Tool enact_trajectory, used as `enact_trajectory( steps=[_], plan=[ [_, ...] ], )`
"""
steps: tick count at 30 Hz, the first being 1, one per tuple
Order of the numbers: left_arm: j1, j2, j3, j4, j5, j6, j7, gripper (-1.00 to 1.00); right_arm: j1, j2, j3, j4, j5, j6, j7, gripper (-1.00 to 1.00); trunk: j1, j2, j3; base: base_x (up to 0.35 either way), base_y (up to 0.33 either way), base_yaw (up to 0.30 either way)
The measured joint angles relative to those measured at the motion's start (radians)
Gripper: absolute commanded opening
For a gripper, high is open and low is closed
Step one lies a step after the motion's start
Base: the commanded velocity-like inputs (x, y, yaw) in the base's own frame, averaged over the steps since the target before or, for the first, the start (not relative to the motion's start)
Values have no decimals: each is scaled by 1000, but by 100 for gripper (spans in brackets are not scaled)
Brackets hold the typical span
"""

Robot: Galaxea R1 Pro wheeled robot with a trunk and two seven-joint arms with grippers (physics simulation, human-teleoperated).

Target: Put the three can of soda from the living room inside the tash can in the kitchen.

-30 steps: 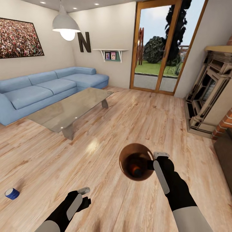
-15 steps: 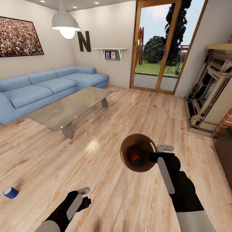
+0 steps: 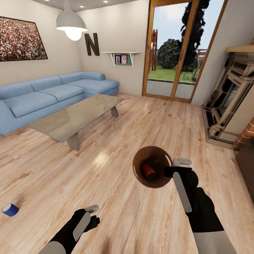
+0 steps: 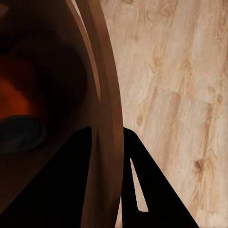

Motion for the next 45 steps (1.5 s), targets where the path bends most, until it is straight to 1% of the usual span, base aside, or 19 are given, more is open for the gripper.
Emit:
enact_trajectory(
  steps=[7,12,16,31,37,45],
  plan=[
    [0,-1,0,0,0,0,0,100,1,0,-1,9,-1,0,0,-100,27,-49,-22,0,0,0],
    [0,-1,1,0,0,-1,0,100,1,-1,-11,18,6,0,0,-100,46,-84,-38,0,0,0],
    [0,-1,1,-1,0,-1,-1,100,1,-1,-15,44,2,0,0,-100,61,-112,-50,0,0,0],
    [0,-2,-6,-1,0,-1,-2,100,1,0,-16,59,1,0,0,-100,119,-217,-97,0,0,0],
    [0,-11,-9,1,0,-1,-2,100,1,-1,-17,59,3,0,0,-100,142,-259,-116,0,0,0],
    [0,-16,-19,3,-1,-3,0,100,1,0,-17,59,3,0,0,-100,173,-315,-141,0,0,0]
  ],
)
